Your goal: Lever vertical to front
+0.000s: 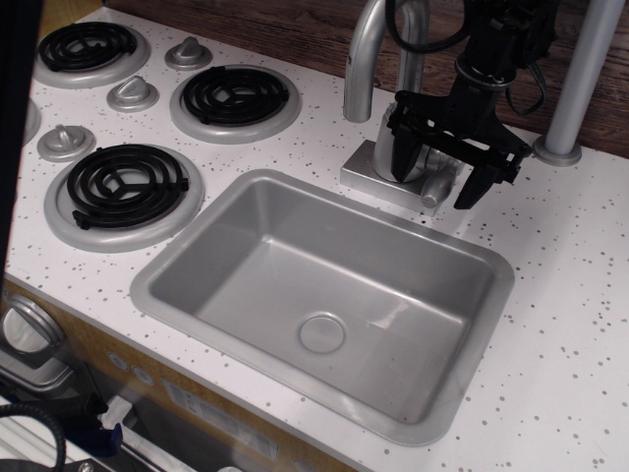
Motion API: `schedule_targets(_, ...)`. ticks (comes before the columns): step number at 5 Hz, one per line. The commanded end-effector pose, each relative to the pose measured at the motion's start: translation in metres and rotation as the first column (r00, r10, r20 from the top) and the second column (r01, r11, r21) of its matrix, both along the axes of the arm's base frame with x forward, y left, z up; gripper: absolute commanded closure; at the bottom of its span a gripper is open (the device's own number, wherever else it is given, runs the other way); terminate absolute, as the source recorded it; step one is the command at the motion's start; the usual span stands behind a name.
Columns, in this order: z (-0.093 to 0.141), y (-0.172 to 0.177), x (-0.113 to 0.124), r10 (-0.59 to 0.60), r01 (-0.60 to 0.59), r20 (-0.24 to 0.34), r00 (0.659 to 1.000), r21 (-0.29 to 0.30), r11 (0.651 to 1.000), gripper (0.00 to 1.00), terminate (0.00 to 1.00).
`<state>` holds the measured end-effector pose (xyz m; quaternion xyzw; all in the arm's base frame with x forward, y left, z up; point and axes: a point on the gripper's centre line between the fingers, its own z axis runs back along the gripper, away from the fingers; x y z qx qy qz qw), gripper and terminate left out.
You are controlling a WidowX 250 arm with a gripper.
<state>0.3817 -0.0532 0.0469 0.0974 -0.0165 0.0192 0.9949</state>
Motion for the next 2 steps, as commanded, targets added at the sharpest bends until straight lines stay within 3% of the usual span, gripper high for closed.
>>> schedule_targets(1,0.05,-0.009,-0.004,0.021,-0.024,0.061,0.998,0.036,0.999,0.0,0.0)
schedule_targets(2,0.059,-0.012,-0.016,0.03,-0.035,0.078,0.997,0.067,0.997,0.0,1.0)
